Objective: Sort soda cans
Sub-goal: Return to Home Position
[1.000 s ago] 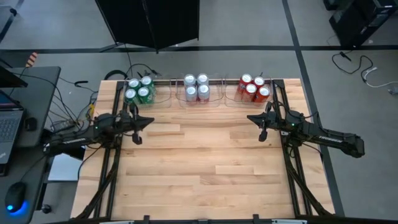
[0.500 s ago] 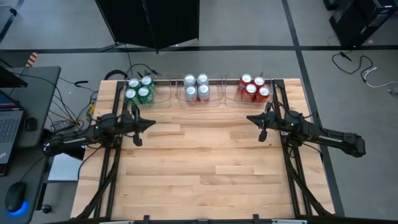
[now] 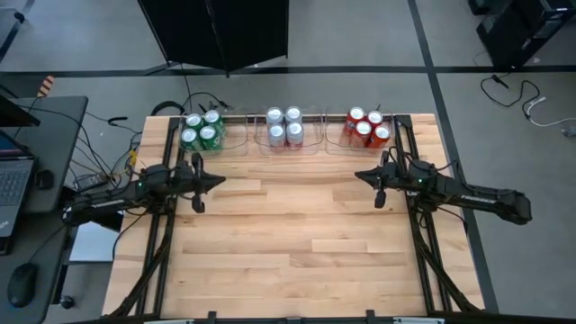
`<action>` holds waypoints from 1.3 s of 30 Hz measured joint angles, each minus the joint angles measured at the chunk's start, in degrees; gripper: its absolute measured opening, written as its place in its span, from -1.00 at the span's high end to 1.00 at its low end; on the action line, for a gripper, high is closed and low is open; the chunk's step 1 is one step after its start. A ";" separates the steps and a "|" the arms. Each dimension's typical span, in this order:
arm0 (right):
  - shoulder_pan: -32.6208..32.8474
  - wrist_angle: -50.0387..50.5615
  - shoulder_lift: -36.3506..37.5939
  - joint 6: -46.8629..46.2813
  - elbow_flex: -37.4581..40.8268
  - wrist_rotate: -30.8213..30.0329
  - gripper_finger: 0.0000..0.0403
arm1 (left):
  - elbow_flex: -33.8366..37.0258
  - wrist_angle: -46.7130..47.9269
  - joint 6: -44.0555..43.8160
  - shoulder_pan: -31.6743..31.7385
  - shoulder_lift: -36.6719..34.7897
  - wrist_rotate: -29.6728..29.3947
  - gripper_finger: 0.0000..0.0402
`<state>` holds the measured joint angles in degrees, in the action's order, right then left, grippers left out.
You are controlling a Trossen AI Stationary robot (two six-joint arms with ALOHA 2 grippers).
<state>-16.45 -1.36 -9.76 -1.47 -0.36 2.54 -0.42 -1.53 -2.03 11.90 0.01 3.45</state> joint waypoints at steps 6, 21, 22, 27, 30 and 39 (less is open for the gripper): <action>2.39 0.46 5.93 0.92 -0.02 -3.34 1.00 | -0.02 0.04 0.06 0.09 -0.02 1.40 0.99; -1.01 -0.53 8.92 5.56 -0.02 -8.69 0.99 | 0.02 0.76 0.25 0.11 0.35 -7.40 0.99; -1.01 -0.53 8.92 5.56 -0.02 -8.65 0.99 | 0.02 0.76 0.23 0.11 0.35 -7.40 0.98; -0.96 -0.51 8.92 5.56 -0.02 -8.56 0.98 | 0.02 -0.65 0.23 0.11 0.37 -7.69 0.95; -0.96 -0.53 8.92 5.56 -0.02 -8.56 0.98 | 0.02 -2.24 0.23 0.11 0.35 -7.71 0.95; -0.96 -0.53 8.92 5.56 -0.02 -8.51 0.99 | 0.02 -3.25 0.25 0.11 0.35 -7.68 0.95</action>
<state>-17.41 -1.88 -0.84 4.10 -0.38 -5.98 -0.40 -4.78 -1.78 12.01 0.36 -4.23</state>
